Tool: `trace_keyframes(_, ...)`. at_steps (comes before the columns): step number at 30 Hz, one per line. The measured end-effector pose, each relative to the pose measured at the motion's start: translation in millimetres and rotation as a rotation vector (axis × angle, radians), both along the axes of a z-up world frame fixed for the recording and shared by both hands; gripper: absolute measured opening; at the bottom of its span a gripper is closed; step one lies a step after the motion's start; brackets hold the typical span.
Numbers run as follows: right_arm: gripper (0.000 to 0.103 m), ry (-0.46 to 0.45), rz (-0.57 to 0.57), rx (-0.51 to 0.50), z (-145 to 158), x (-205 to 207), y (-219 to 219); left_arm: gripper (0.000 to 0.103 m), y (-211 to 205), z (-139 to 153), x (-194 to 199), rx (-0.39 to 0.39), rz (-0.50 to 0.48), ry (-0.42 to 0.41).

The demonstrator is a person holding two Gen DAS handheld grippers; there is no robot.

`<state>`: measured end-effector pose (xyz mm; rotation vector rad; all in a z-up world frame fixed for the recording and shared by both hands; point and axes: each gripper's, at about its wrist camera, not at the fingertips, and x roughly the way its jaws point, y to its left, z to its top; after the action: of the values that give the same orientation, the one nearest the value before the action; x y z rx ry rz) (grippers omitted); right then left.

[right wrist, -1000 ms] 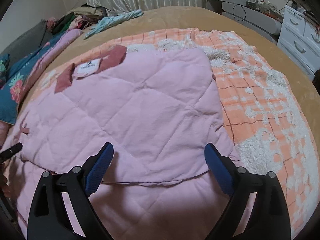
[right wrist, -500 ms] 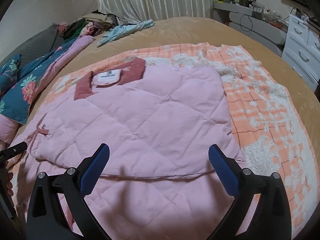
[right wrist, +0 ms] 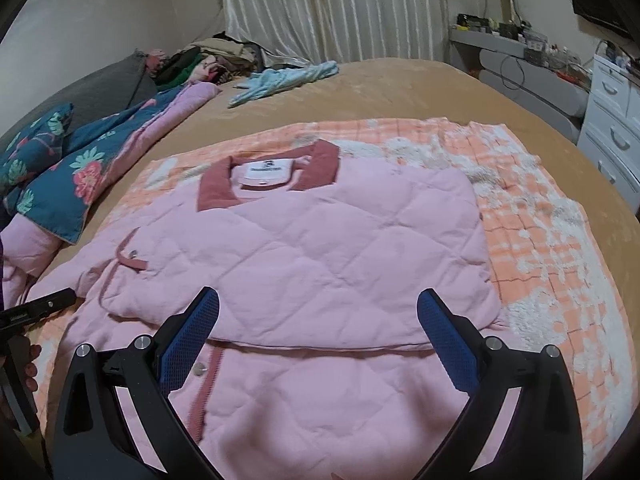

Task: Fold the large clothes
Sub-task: 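Move the left tool across the jacket toward the other sleeve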

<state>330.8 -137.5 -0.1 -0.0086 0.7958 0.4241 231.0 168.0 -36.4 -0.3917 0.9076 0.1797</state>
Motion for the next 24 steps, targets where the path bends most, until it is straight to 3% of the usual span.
trace_keyframes(16,0.099,-0.029,0.078,0.021,21.7,-34.6,59.6,0.094,36.9,13.9,-38.0,0.024,0.105,-0.029)
trace_keyframes(21,0.099,-0.035,0.117,0.006,27.2,-43.9,85.6,0.094,57.1,18.8,-49.3,-0.025,0.147,-0.053)
trace_keyframes(24,0.099,-0.048,0.137,0.001,34.3,-48.1,100.3,0.094,67.3,23.1,-54.2,-0.005,0.179,-0.059)
